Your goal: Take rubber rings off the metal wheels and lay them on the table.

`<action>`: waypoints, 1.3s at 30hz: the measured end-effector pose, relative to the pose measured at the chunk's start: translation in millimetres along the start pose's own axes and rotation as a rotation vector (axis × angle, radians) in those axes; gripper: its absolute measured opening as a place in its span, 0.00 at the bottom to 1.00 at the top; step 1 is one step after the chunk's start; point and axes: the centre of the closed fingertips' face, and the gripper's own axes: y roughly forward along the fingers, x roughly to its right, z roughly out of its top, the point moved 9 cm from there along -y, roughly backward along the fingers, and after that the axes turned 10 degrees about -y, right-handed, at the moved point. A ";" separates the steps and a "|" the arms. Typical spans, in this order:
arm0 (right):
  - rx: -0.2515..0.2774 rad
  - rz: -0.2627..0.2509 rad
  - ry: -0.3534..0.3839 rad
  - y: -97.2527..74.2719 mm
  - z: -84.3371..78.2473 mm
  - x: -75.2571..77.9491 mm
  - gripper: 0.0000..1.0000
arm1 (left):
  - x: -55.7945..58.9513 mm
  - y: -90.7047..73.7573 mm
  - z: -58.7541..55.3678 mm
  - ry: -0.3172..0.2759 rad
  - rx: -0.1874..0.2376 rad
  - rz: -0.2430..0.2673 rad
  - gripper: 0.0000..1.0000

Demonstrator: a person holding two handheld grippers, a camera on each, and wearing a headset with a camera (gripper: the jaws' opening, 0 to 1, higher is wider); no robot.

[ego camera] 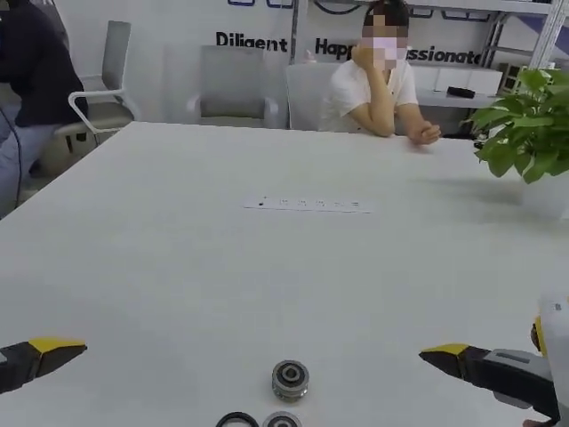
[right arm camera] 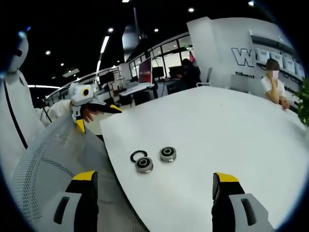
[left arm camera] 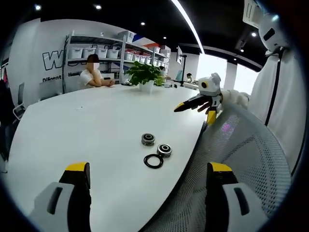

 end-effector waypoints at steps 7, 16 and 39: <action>-0.046 -0.026 0.077 -4.0 -12.8 -8.1 0.99 | 1.0 1.4 -2.1 -0.021 -0.004 0.007 0.99; -0.100 -0.051 0.150 -7.1 -23.5 -9.9 0.99 | -0.7 0.9 -4.3 -0.082 0.011 0.043 0.99; -0.146 0.007 0.209 -4.9 -32.9 -17.6 0.92 | -4.0 -0.1 -10.6 -0.114 -0.025 0.112 0.99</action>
